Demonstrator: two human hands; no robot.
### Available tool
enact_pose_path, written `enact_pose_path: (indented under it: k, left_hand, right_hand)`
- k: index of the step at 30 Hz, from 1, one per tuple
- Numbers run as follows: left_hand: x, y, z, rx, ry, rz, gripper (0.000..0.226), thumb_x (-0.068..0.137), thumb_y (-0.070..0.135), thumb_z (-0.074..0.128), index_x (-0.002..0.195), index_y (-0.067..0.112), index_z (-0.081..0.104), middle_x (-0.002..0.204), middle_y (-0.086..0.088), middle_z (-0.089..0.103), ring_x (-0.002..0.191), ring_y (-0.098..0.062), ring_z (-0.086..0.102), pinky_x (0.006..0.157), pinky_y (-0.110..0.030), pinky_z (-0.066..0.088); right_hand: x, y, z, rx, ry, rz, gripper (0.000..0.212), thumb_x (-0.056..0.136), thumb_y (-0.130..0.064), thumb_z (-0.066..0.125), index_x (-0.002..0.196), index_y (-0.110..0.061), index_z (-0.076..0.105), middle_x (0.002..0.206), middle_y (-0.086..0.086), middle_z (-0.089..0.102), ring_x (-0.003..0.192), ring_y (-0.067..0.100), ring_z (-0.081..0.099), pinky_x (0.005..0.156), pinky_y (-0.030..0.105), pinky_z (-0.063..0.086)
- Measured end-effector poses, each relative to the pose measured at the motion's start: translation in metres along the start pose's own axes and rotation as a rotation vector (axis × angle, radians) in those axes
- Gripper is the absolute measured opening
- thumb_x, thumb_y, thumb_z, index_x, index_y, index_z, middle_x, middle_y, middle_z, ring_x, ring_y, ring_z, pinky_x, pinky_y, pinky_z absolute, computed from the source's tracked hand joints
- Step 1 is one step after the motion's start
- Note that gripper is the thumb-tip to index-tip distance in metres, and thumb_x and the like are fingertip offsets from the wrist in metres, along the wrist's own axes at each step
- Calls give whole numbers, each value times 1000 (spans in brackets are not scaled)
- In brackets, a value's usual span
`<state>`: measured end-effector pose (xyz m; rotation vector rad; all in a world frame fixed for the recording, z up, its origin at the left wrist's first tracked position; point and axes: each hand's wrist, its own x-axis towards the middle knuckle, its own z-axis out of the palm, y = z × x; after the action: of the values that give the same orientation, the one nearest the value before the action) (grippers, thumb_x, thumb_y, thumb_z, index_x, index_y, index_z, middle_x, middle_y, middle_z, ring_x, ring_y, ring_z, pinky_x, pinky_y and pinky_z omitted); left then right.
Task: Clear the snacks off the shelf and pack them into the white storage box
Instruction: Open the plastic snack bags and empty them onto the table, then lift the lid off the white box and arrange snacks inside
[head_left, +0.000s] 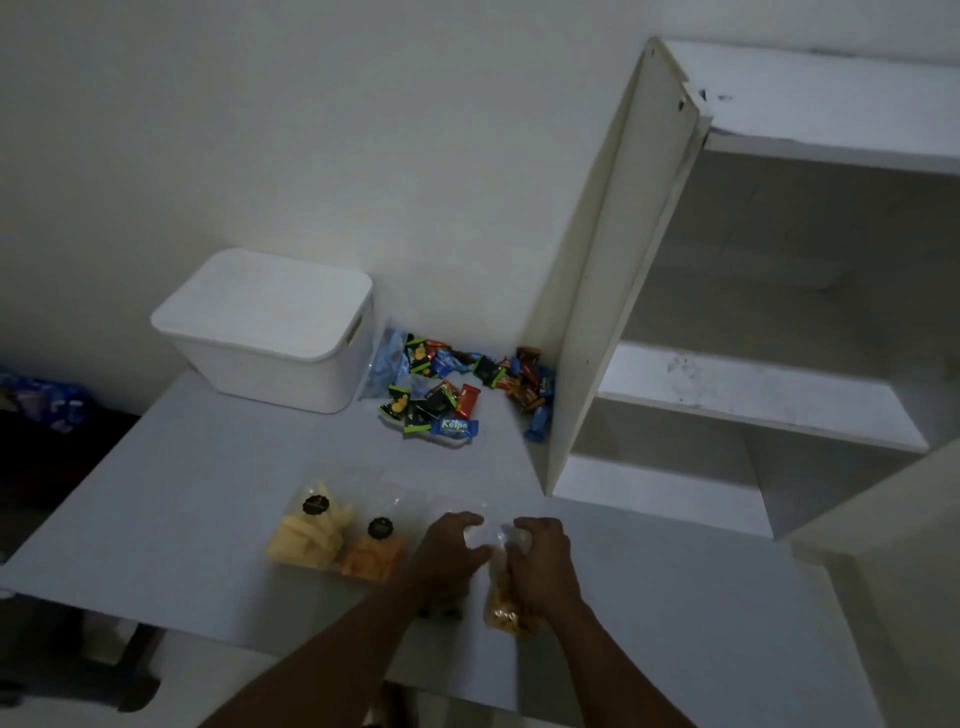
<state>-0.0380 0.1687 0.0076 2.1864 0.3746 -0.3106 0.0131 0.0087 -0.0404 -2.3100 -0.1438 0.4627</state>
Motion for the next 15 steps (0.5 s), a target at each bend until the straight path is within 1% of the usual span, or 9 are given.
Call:
enact_pose_path:
  k: [1,2,3,5,7,9,10,12,15]
  left_hand:
    - [4,-1,-14,-8,43,8,58,88,27,70,139,10,49,143,-9,49,129,-21,48,107,-25,35]
    - [9,-2,-30,-7,89,9,59,87,26,71,139,10,48,143,-9,50,130,-21,48,106,-24,34]
    - [13,-2,-48,3,146,13,60,87,27,71,139,10,47,142,-9,50,129,-21,48,106,-25,34]
    - [23,-7,-84,3,252,-2,62,86,29,72,140,12,46,142,-8,50,130,-21,47,107,-28,34]
    - [30,-15,-120,-32,351,-5,64,85,29,73,141,12,47,142,-10,49,130,-23,46,106,-28,34]
    - [38,-27,-156,-84,466,8,69,82,31,76,141,10,46,141,-12,49,131,-27,45,108,-33,36]
    - [43,-35,-174,-102,528,2,75,80,36,77,142,10,44,141,-13,48,131,-28,45,109,-37,38]
    - [52,-52,-207,-121,650,-37,90,76,46,79,146,9,38,146,-14,43,135,-29,40,111,-43,36]
    - [69,-85,-254,-105,801,-72,112,67,52,84,151,6,26,154,-16,33,143,-31,28,116,-45,27]
  right_hand:
    - [1,-26,-7,10,-10,-47,24,91,-36,58,113,-29,62,118,-11,53,112,11,53,99,33,50]
    - [5,-49,-13,4,-11,-95,25,93,-32,59,117,-27,61,120,-12,48,116,11,50,103,30,44]
    - [13,-68,-14,2,-2,-147,26,94,-29,59,120,-25,60,120,-11,47,118,12,48,103,27,40]
    - [26,-106,-16,-7,-14,-205,31,95,-22,60,127,-21,58,124,-6,45,120,13,44,98,21,34]
    - [39,-143,-13,-2,-21,-277,34,96,-18,60,129,-15,56,127,1,47,120,16,46,94,18,33]
    - [53,-179,-5,1,-27,-350,35,96,-16,60,130,-13,57,128,6,51,122,19,48,92,16,33]
    - [61,-198,0,-14,-35,-387,35,95,-16,60,130,-12,57,129,6,52,123,20,49,93,15,32]
    - [78,-234,16,-33,-29,-456,37,95,-15,61,132,-13,56,132,7,52,124,20,49,94,15,31]
    - [104,-284,50,-35,-5,-560,36,95,-16,61,131,-16,56,135,4,50,122,17,50,93,16,33]
